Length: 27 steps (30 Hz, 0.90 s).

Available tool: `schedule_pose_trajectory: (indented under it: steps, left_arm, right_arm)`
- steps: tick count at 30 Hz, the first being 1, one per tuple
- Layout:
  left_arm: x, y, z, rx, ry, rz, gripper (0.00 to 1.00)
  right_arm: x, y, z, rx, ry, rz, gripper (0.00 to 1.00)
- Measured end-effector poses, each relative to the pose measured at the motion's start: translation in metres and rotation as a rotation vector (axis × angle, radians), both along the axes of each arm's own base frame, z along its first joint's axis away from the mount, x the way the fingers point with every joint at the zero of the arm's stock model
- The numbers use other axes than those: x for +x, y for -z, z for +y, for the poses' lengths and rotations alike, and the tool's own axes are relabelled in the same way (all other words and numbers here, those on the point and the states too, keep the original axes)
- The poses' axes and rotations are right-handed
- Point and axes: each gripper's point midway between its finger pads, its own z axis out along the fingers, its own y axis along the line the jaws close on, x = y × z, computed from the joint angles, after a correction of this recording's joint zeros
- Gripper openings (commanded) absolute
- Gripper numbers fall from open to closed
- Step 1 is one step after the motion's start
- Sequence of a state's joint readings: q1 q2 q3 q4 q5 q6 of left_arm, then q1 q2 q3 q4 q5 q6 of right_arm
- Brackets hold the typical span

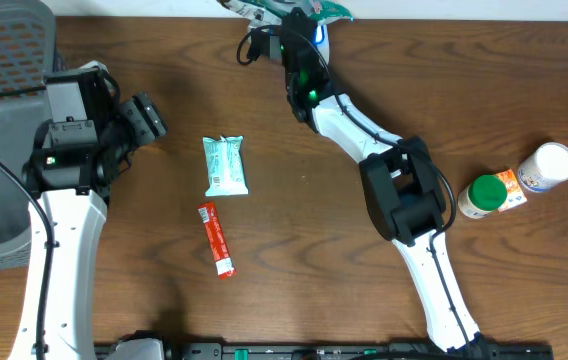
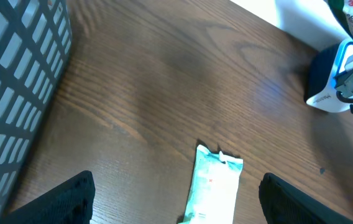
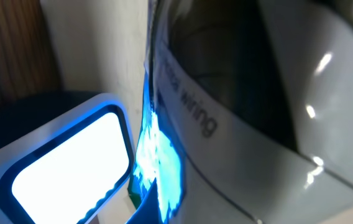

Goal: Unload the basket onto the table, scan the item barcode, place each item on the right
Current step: 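Lift the 3M packet with the right gripper to the scanner window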

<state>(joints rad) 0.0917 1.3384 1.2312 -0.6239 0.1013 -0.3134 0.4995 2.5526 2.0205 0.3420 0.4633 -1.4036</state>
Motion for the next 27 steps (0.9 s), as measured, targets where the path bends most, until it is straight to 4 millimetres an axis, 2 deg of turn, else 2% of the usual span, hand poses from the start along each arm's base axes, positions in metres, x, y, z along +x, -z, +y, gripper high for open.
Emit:
schedule_pose_trajectory:
  steps: [7, 15, 27]
  left_arm:
    - [0.000, 0.000, 0.000, 0.000, 0.000, 0.000, 0.83]
    - [0.000, 0.000, 0.000, 0.000, 0.000, 0.000, 0.84]
    - [0.000, 0.000, 0.000, 0.000, 0.000, 0.000, 0.84]
  right_arm:
    - [-0.002, -0.003, 0.006, 0.020, -0.001, -0.011, 0.01]
    - [-0.004, -0.023, 0.017, 0.216, 0.001, -0.082, 0.01]
    - [-0.006, -0.017, 0.009, 0.346, 0.084, -0.063, 0.01]
